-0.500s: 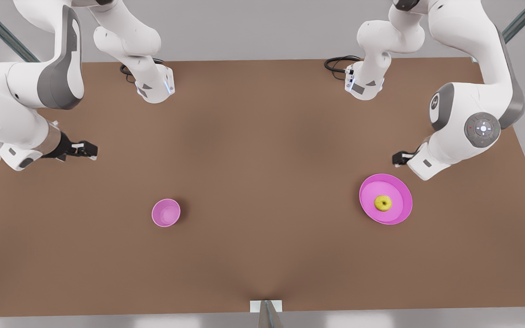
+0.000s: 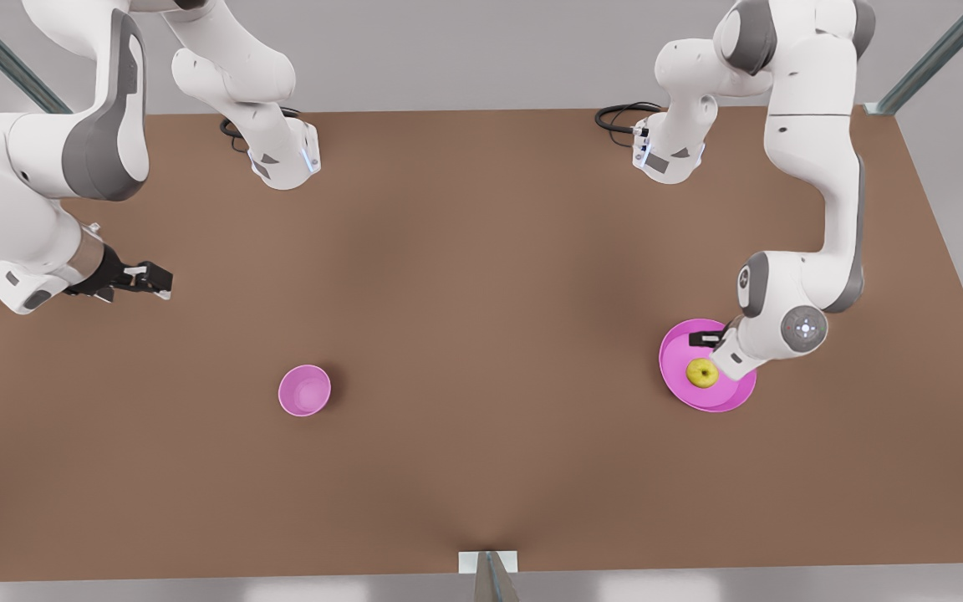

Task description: Use the left arm to pick up the apple from the plate, transfer it to the gripper of the right arm, and then use the right arm to place it into the bowl

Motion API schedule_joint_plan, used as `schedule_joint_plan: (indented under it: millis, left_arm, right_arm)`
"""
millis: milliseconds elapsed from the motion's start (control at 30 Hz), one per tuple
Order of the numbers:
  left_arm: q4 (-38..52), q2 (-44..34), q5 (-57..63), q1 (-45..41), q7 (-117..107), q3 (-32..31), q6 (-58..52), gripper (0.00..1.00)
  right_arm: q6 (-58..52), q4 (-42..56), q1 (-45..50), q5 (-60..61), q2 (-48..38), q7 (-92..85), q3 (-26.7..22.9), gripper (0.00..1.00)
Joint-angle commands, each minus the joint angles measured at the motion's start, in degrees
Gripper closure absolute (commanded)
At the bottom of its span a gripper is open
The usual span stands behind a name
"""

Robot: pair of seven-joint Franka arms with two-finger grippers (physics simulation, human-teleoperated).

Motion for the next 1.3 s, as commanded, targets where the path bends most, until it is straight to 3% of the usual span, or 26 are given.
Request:
schedule_joint_plan:
  millis: [0,300,867,967,1267]
  left_arm:
    - [-1.7,0.0,-1.9,0.0,0.0,0.0,14.2,0.0]
    - [-3.9,6.7,-1.4,0.3,0.0,0.0,25.1,0.0]
    - [-5.1,9.7,-1.8,0.2,-0.6,0.4,24.5,0.0]
    - [-5.1,9.7,-1.9,0.0,-0.6,0.4,24.5,0.12]
    - [-5.0,10.3,-1.9,0.1,-0.5,0.4,24.6,0.13]
  right_arm:
    - [-0.2,0.0,0.2,0.0,-0.1,-0.5,0.0,0.0]
    - [-1.0,-0.1,0.2,-0.1,0.1,-0.5,0.0,0.0]
    - [-1.7,-0.3,0.3,-0.1,-0.1,-0.4,0.1,0.0]
    - [-1.8,-0.5,0.3,-0.1,-0.1,-0.4,0.1,0.0]
    - [-2.1,-0.6,0.4,-0.1,0.0,-0.4,0.1,0.0]
